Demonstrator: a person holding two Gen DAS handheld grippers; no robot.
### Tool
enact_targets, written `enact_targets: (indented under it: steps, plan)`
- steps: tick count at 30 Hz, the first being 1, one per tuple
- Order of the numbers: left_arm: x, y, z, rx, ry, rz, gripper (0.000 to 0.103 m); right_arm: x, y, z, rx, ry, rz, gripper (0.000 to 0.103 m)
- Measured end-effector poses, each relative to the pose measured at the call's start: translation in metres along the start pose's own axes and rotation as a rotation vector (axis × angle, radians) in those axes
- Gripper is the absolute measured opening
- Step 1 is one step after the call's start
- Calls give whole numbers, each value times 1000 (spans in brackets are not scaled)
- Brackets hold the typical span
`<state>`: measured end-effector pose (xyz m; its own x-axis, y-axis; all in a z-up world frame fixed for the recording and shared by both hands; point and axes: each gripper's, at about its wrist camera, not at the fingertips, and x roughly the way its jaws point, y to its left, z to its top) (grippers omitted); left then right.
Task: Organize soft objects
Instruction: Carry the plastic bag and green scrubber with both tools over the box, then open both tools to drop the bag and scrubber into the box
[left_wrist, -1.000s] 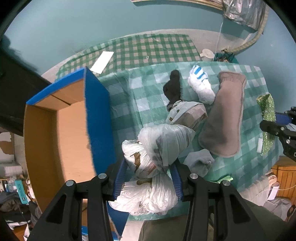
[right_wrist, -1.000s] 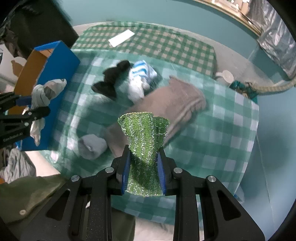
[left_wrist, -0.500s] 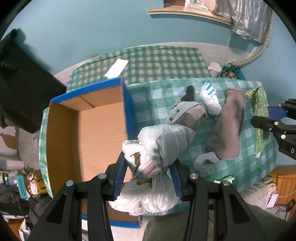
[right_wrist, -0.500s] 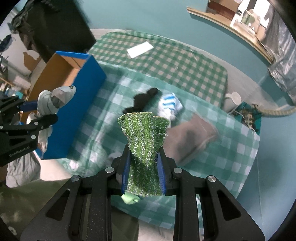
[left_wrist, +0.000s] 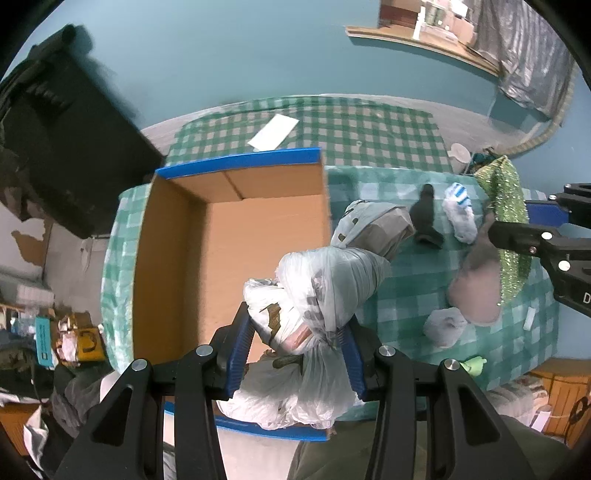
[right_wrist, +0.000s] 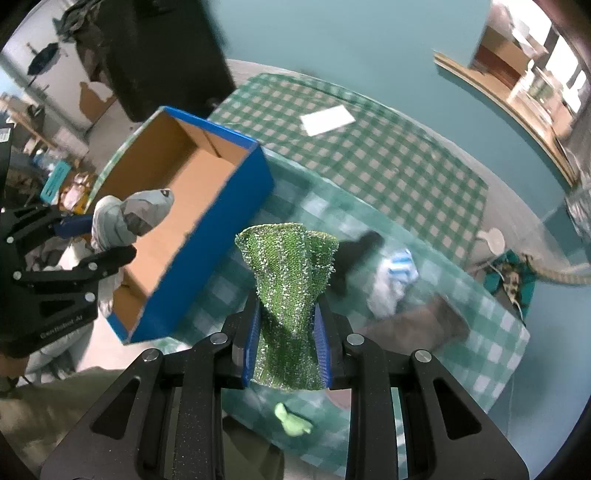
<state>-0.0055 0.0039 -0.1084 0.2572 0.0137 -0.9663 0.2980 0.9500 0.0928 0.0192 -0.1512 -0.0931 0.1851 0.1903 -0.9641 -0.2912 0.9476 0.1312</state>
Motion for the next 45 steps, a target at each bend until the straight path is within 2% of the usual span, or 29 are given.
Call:
enact_targets:
  steps: [22,39,41,42,43,44,45]
  plan:
    - [22,86,-15,-164,42,47,46,49,90,67,-175,37,90,26]
    - [48,127,-29,-257,98,58,47,88,130,89,-212,86,128,27]
    - [48,130,-30,-271,100,52,48,90,133,90,-208,84,117,29]
    - [48,132,-30,-276,100,48,52,90,134,90,-210,79,112,33]
    - [47,133,-30,-280,98,49,60,89,135,91,-208,73,103,39]
    - [46,134,-30,-284,91,54,64,88,135,90,-207,67,99,45]
    - [44,134,-30,-286,83,58,70,87,135,91,-207,62,98,57]
